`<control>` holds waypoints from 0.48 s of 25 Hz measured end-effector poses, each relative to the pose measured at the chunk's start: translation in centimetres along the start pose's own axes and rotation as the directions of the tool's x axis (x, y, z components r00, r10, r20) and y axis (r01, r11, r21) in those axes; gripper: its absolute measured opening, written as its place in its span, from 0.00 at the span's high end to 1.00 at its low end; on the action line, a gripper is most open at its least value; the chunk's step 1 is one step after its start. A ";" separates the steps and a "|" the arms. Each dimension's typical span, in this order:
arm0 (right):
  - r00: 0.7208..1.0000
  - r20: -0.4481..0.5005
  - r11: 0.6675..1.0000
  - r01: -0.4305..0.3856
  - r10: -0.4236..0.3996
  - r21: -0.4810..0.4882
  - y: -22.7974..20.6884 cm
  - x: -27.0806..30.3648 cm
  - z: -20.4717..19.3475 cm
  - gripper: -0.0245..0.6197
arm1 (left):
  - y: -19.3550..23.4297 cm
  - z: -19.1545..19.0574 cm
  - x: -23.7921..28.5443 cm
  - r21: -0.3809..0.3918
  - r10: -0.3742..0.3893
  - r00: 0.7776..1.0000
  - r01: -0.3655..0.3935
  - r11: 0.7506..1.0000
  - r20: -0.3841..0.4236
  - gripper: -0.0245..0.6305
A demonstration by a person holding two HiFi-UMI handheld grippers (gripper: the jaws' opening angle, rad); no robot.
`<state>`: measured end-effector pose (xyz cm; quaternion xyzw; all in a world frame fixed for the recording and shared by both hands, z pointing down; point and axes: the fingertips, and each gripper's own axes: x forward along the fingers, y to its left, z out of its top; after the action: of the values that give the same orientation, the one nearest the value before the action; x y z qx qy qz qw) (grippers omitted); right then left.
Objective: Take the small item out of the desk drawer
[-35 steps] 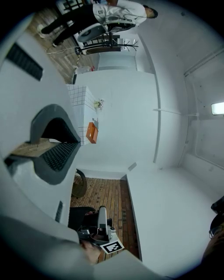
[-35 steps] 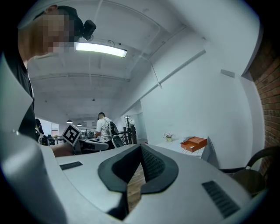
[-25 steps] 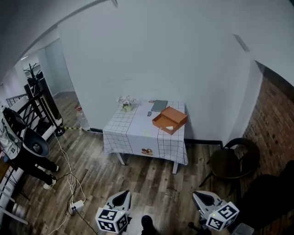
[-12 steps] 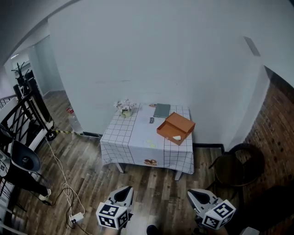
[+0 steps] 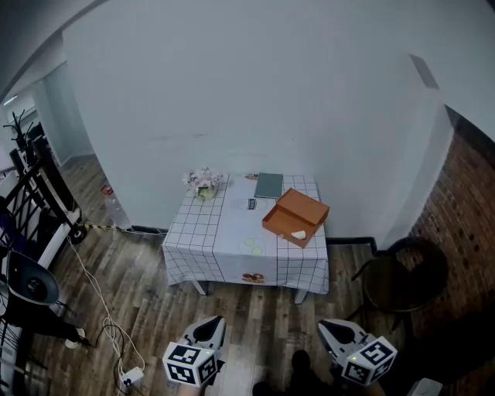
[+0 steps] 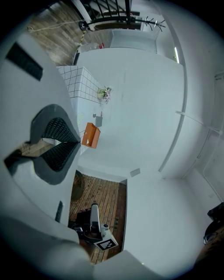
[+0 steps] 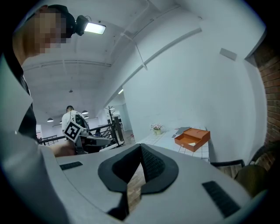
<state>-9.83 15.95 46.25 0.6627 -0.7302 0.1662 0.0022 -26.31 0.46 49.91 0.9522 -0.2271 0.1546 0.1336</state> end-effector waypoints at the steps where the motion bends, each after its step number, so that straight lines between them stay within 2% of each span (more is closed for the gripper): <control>1: 1.000 -0.004 1.000 -0.007 0.007 0.004 -0.4 0.6 0.0 0.95 | 0.1 0.1 0.6 0.000 0.000 1.000 0.000 1.000 -0.003 0.95; 6: 0.999 -0.010 0.999 -0.034 0.034 0.024 -4.4 3.7 0.5 0.96 | 1.0 1.1 4.8 0.001 0.019 1.000 -0.019 1.000 -0.021 0.95; 12: 0.999 0.009 0.998 -0.053 0.053 0.040 -13.3 7.2 3.5 0.95 | 1.4 4.2 13.6 -0.002 0.062 0.998 -0.062 0.998 -0.032 0.95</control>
<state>2.96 7.21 47.78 0.6436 -0.7441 0.1784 -0.0186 -14.42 -7.43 51.15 0.9420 -0.2543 0.1738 0.1337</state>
